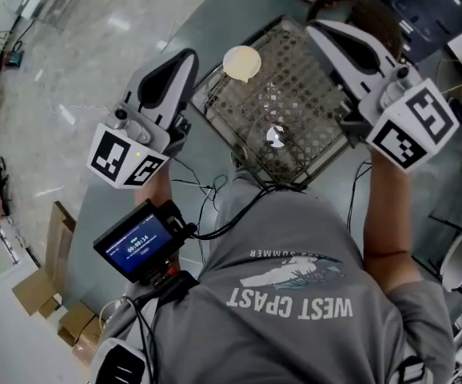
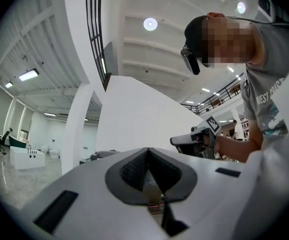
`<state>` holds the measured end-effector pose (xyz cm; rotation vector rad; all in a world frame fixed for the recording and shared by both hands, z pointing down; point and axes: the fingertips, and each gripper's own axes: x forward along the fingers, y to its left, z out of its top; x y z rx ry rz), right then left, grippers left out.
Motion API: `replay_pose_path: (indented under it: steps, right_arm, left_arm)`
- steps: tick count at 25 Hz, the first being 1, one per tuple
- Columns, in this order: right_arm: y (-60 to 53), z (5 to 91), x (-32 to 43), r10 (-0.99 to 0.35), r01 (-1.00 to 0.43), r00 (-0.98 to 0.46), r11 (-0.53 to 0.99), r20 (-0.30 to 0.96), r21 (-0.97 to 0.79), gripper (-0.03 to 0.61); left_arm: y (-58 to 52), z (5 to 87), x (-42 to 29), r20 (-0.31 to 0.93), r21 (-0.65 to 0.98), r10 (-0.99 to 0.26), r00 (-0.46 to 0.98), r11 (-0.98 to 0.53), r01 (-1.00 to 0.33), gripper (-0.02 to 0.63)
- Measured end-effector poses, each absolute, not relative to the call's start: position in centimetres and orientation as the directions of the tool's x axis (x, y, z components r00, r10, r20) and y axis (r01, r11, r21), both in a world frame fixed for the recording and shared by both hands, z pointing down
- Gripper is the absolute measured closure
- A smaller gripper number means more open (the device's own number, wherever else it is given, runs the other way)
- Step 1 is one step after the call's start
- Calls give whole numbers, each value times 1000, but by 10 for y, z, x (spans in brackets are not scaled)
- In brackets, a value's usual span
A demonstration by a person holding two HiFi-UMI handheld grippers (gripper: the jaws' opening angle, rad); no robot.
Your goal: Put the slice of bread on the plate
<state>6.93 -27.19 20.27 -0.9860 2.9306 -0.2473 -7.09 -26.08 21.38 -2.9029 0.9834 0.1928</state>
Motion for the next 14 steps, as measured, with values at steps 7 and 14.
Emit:
replay_pose_path:
  steps: [7,14]
  right_arm:
    - [-280,152,108,-624,-616,-781,775,-20,-143,574]
    - [-252,153,133,-633,-625,-773,769,-25,-136,574]
  left_arm:
    - [-269,158,-37,-172,-74,-585,793,-795,-602,606]
    - [-241,153,-12,-179,-99,-576,797,-796,-597,606]
